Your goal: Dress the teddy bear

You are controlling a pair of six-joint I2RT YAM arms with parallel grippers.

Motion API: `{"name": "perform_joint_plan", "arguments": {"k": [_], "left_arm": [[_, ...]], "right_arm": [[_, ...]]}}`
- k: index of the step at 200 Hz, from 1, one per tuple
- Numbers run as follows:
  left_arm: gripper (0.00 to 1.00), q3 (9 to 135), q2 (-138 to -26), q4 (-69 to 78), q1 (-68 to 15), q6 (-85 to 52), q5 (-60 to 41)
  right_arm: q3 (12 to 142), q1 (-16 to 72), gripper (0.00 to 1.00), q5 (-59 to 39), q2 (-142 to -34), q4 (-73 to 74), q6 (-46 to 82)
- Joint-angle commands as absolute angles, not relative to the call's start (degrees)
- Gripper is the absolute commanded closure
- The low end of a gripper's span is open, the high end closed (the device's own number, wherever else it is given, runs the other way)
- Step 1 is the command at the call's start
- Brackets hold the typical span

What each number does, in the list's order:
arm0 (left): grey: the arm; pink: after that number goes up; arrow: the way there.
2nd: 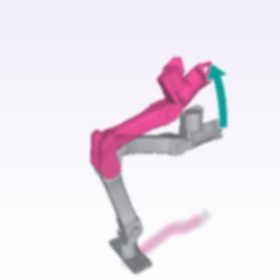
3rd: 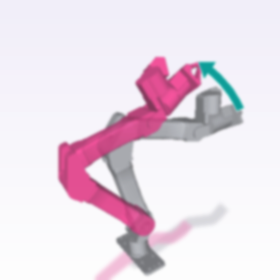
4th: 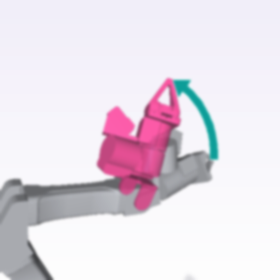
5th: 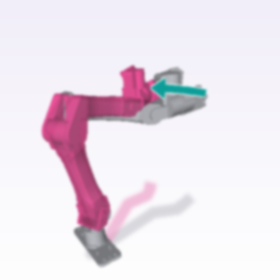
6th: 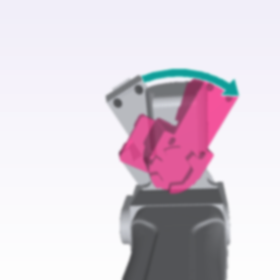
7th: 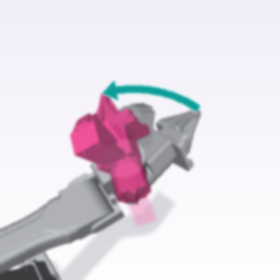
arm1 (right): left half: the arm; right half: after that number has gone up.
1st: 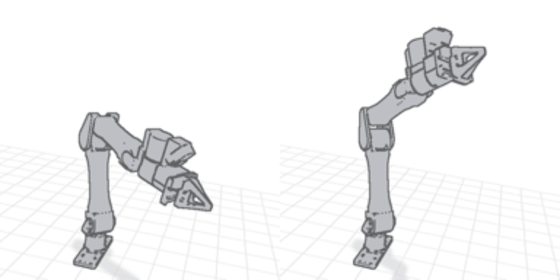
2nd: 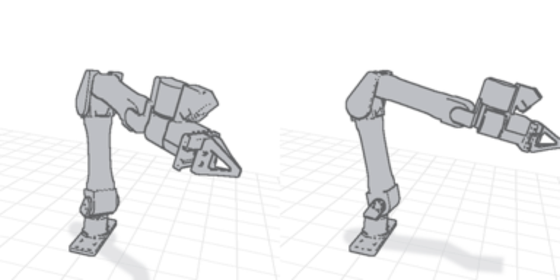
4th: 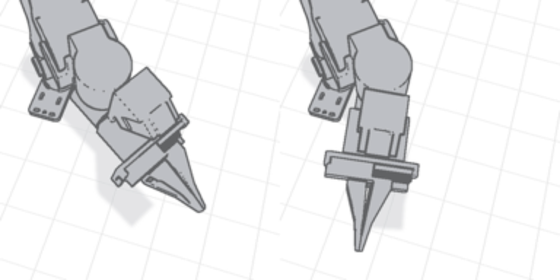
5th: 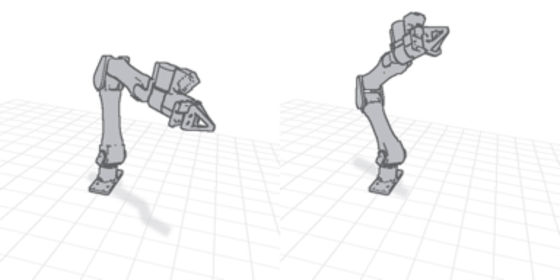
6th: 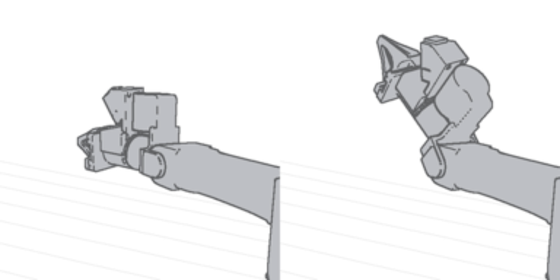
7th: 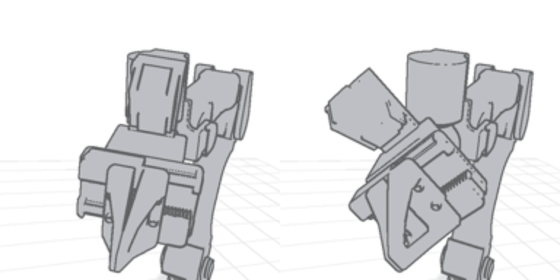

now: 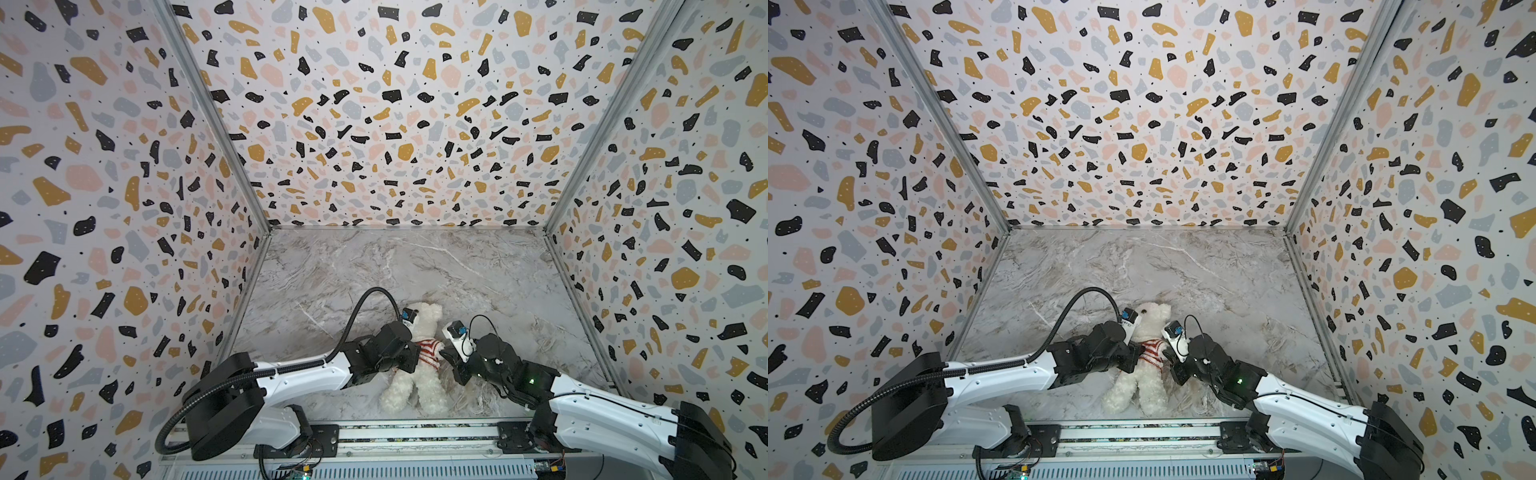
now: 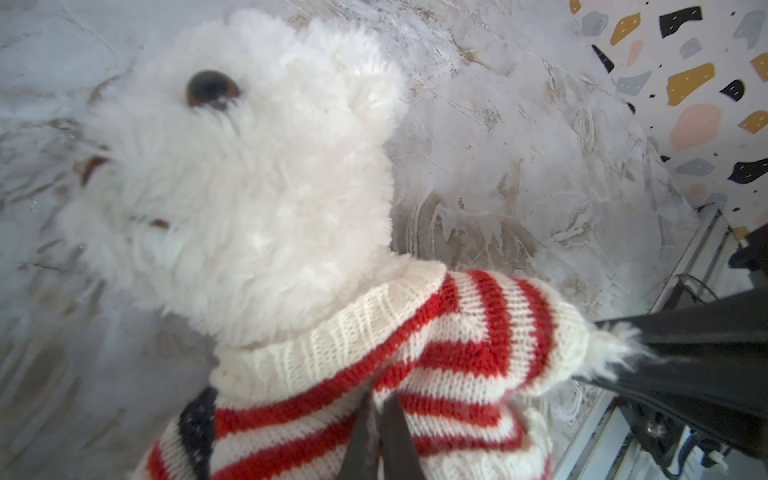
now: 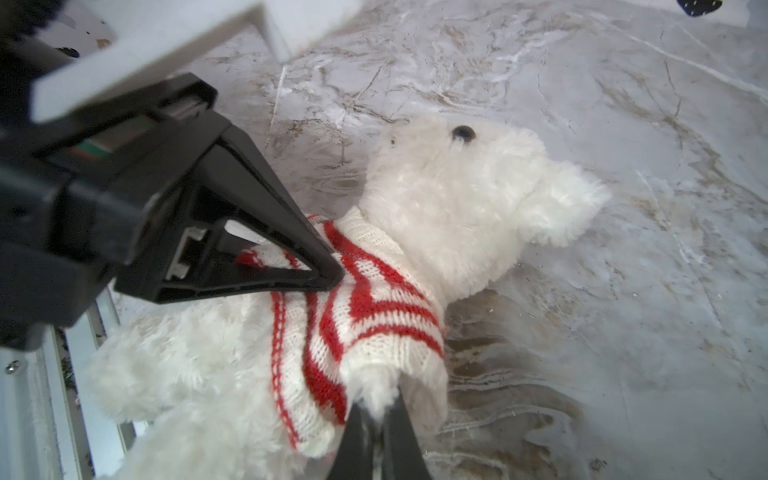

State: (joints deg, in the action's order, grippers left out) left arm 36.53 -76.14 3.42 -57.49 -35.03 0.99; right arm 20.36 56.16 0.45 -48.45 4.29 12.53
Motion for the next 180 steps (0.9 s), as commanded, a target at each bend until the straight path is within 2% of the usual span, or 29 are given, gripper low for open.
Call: {"name": "perform_joint_plan", "arguments": {"k": [1,67,98,140,180], "left_arm": [[1.0,34.1,-73.3,3.6,-56.2,-37.6,2.0],[1.0,24.5,-66.4,6.9,-47.1,-42.7,0.1],[1.0,24.1,-64.7,5.4,-46.7,-42.3,1.1],[1.0,24.4,-64.4,6.9,-48.7,-40.1,-3.7],[0.75,25.7,-64.0,6.8,-52.8,-39.5,-4.5]], "right_arm": [[19.0,57.5,1.0,0.8,-43.9,5.6,11.0],[17.1,58.8,1.0,1.6,-39.5,4.9,7.9],[17.4,59.3,1.0,1.9,-40.9,5.9,7.3],[17.8,59.7,1.0,3.0,-43.0,8.3,8.3],[18.4,59.7,1.0,7.6,-45.0,8.8,11.1]]}}
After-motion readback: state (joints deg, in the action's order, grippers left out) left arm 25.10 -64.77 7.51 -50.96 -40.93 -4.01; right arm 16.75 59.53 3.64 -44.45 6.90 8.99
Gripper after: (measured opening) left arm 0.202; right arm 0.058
